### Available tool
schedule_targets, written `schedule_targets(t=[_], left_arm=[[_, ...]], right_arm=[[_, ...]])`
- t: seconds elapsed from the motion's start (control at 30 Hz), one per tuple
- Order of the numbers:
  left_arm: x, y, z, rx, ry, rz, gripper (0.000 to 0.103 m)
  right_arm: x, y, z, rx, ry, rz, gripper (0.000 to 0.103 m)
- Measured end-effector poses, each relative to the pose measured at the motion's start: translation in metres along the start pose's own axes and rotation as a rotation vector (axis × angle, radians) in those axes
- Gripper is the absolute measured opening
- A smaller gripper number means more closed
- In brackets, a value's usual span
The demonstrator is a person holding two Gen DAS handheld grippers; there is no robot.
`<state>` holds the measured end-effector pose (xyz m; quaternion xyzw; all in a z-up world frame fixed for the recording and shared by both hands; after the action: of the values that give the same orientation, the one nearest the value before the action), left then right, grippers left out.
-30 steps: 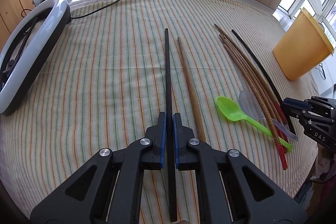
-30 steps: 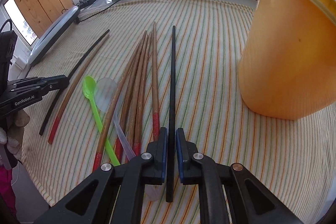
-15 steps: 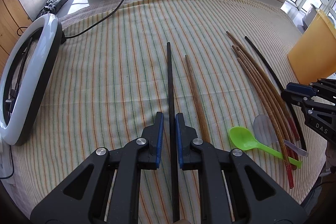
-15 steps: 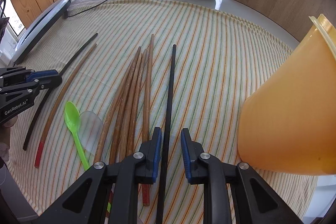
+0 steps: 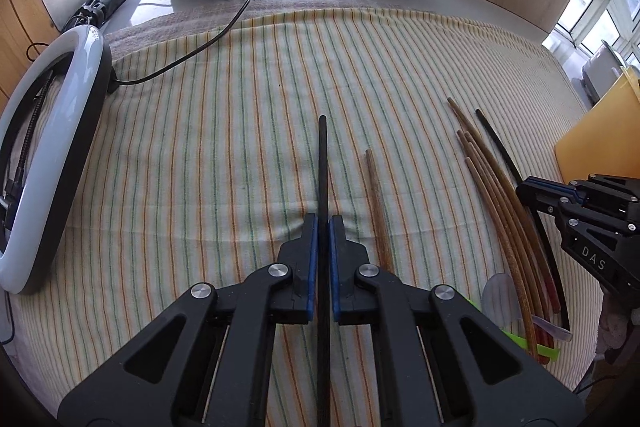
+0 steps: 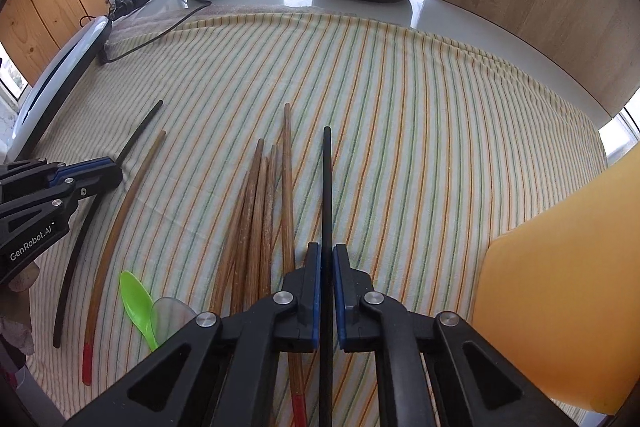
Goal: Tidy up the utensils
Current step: 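Lift the black chopstick with the left tool while the right tool lifts its black chopstick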
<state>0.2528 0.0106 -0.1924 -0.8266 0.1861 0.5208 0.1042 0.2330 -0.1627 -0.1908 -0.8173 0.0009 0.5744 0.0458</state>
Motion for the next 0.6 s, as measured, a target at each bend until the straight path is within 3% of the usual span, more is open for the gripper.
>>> schedule_targets(t=[0.33,0.6], left_arm=[[-0.018,-0.008,0.002,-0.047,0.046,0.025,0.003],[-0.069,-0.006,-0.011,-0.059,0.164,0.053,0.003]], right_arm=[[-0.020,0.005,-0.003,0.031,0.021,-0.070,0.003],[-0.069,0.003,-0.004,0.007,0.110,-0.142,0.003]])
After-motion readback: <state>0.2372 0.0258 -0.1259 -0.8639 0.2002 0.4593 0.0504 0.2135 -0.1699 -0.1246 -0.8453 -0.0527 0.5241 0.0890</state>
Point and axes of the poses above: each gripper's, at about its wrist camera, not at the fingertips, and x roughly the way its jaws point, y to its right, z to its underside, the point moved 7 cm from there along x, roughly the way its jaws point, and after that the axes turned 14 degrees about x, right-handed, at the moved point
